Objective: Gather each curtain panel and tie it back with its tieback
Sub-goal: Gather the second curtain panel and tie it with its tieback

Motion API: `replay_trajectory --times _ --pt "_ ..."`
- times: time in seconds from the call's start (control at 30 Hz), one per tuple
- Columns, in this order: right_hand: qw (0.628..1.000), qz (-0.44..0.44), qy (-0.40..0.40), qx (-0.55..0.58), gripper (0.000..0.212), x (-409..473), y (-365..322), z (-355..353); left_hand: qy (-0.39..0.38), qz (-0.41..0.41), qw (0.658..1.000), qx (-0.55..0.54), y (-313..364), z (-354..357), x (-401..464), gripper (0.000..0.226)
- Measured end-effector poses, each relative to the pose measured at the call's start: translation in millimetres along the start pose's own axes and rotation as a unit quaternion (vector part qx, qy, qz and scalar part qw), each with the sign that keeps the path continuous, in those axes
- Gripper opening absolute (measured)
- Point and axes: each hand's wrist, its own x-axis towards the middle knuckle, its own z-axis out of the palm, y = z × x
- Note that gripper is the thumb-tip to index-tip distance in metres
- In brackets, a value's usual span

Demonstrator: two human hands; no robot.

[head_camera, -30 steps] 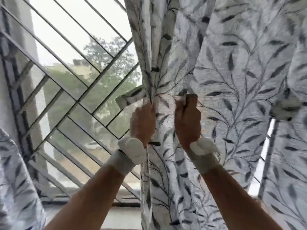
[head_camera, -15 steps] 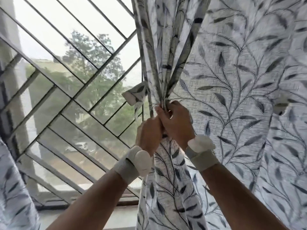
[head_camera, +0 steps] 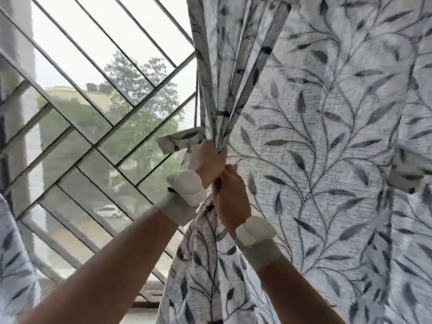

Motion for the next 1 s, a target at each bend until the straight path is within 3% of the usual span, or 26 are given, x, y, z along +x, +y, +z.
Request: replay_trajectory --times 0.13,0.2,0.27,0.33,0.4,0.47,0.53,0.6,0.67,0.73,0.83,0.9,1.0 --pt "0.996 -0.006 -0.002 0.088 0.016 -5 11 -13 0.041 0.023 0.997 -0.069 -10 6 -4 0.043" --pt "0.987 0.025 0.126 0.101 0.027 -8 18 -29 0.037 0.048 0.988 -0.139 -10 7 -10 0.04" --pt "0.96 0.077 0.243 0.113 0.055 -2 29 -43 0.012 0.054 0.974 -0.221 -13 9 -17 0.03" --pt "0.947 0.182 0.209 0.16 0.088 16 40 -52 -0.009 0.057 0.964 -0.26 -15 12 -16 0.022" --pt "0.927 0.256 0.103 0.252 0.105 36 48 -49 -0.027 0.065 0.958 -0.28 -13 13 -17 0.018" --pt "0.882 0.259 0.021 0.393 0.1 54 52 -46 -0.044 0.095 0.954 -0.283 -11 11 -17 0.015" --pt "0.858 0.224 0.028 0.461 0.068 64 53 -41 -0.04 0.102 0.962 -0.249 -13 8 -17 0.016" --pt "0.887 0.197 0.114 0.402 0.031 64 50 -38 -0.017 0.079 0.972 -0.221 -18 8 -14 0.016" --pt "0.922 0.168 0.211 0.276 0.019 57 47 -35 0.022 0.058 0.983 -0.171 -22 11 -12 0.034" --pt "0.944 0.078 0.287 0.142 0.017 50 45 -36 0.049 0.05 0.989 -0.134 -18 14 -12 0.043" --pt "0.971 0.004 0.231 0.059 0.018 40 41 -36 0.053 0.03 0.993 -0.106 -9 18 -15 0.033" --pt "0.985 -0.004 0.157 0.073 0.015 35 33 -38 0.041 0.03 0.998 -0.045 -8 17 -22 0.024" --pt "0.991 0.035 0.077 0.108 0.029 30 26 -41 0.04 0.017 0.998 0.044 -13 17 -31 0.024"
